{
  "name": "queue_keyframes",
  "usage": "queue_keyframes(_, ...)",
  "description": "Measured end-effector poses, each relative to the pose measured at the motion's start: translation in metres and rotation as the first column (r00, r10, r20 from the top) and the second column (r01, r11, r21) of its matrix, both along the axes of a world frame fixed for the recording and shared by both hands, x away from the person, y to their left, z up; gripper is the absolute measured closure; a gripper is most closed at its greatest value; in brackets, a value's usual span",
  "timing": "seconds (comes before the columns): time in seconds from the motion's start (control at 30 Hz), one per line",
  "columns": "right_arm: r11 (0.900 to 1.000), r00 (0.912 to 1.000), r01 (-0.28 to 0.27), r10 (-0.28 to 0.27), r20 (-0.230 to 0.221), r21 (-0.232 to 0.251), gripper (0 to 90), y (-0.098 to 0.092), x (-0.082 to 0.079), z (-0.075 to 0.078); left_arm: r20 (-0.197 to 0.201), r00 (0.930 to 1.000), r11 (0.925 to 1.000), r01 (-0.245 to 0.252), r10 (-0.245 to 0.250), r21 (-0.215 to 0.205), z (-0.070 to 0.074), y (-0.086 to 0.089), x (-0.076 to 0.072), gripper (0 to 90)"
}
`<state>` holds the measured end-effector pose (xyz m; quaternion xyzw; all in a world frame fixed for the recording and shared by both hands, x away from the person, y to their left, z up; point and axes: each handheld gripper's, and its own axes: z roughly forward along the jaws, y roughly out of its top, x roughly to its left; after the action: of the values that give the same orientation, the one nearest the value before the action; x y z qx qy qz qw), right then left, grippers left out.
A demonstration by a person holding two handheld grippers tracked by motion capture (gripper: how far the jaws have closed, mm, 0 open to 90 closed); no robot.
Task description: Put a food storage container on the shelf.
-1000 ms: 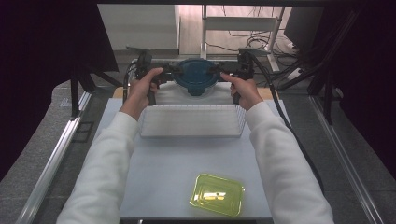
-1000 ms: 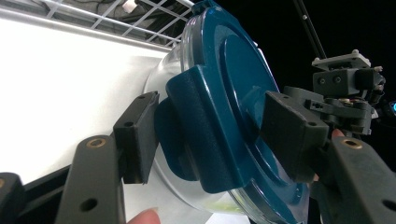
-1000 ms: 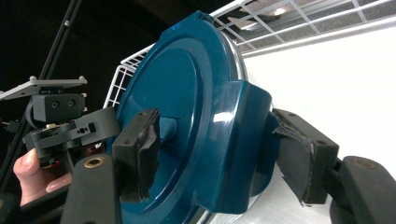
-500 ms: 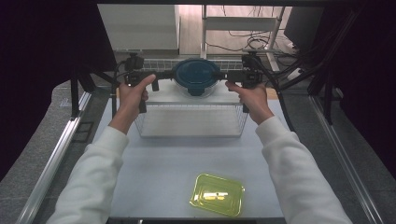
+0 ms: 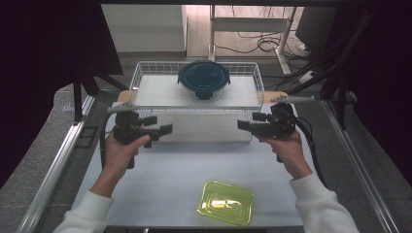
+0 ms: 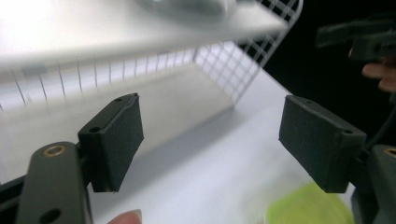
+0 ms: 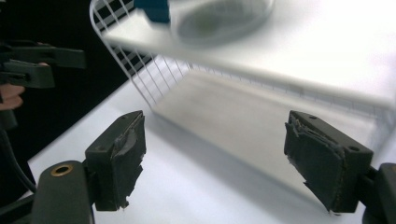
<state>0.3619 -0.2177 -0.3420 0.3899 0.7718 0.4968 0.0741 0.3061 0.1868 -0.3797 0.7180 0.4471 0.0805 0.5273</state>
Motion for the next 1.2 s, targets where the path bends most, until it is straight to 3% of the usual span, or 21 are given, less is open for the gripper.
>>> queue_keyframes(0.07, 1.000, 0.9999, 0.000, 0.000, 0.012, -0.014, 20.8, -0.007, -0.013, -0.006, -0.013, 0.9998, 0.9999, 0.013, -0.013, 0.005, -0.012, -0.001, -0.012, 22.1)
queue_keyframes(0.23, 0.999, 0.9999, -0.015, 0.015, 0.000, -0.036, 21.7, -0.019, -0.036, -0.024, -0.028, 0.9995, 0.9968, 0.017, -0.015, 0.078, -0.038, -0.003, -0.033, 22.0)
queue_keyframes(0.37, 0.999, 0.9998, -0.018, 0.018, -0.012, -0.027, 24.3, -0.033, -0.053, -0.036, -0.040, 0.9992, 0.9925, 0.008, -0.003, 0.122, -0.052, -0.004, -0.037, 22.0)
queue_keyframes(0.53, 0.998, 0.9995, -0.015, 0.013, -0.030, -0.061, 25.2, -0.044, -0.069, -0.051, -0.040, 0.9992, 0.9902, 0.004, 0.001, 0.140, -0.064, -0.006, -0.046, 22.0)
queue_keyframes(0.63, 0.997, 0.9981, -0.008, 0.003, -0.062, -0.072, 26.9, -0.054, -0.082, -0.070, -0.065, 0.9978, 0.9893, 0.001, 0.009, 0.146, -0.077, -0.006, -0.054, 22.1)
queue_keyframes(0.83, 0.993, 0.9954, -0.005, -0.007, -0.096, -0.118, 27.6, -0.060, -0.097, -0.096, -0.073, 0.9974, 0.9832, 0.017, -0.004, 0.182, -0.085, -0.012, -0.064, 21.9)
queue_keyframes(1.03, 0.989, 0.9948, 0.002, -0.017, -0.100, -0.146, 27.9, -0.063, -0.104, -0.102, -0.079, 0.9967, 0.9795, 0.029, -0.013, 0.199, -0.092, -0.012, -0.067, 23.3)
queue_keyframes(1.2, 0.991, 0.9930, 0.012, -0.028, -0.114, -0.133, 29.6, -0.065, -0.104, -0.103, -0.085, 0.9963, 0.9819, 0.020, -0.004, 0.188, -0.091, -0.010, -0.066, 23.3)
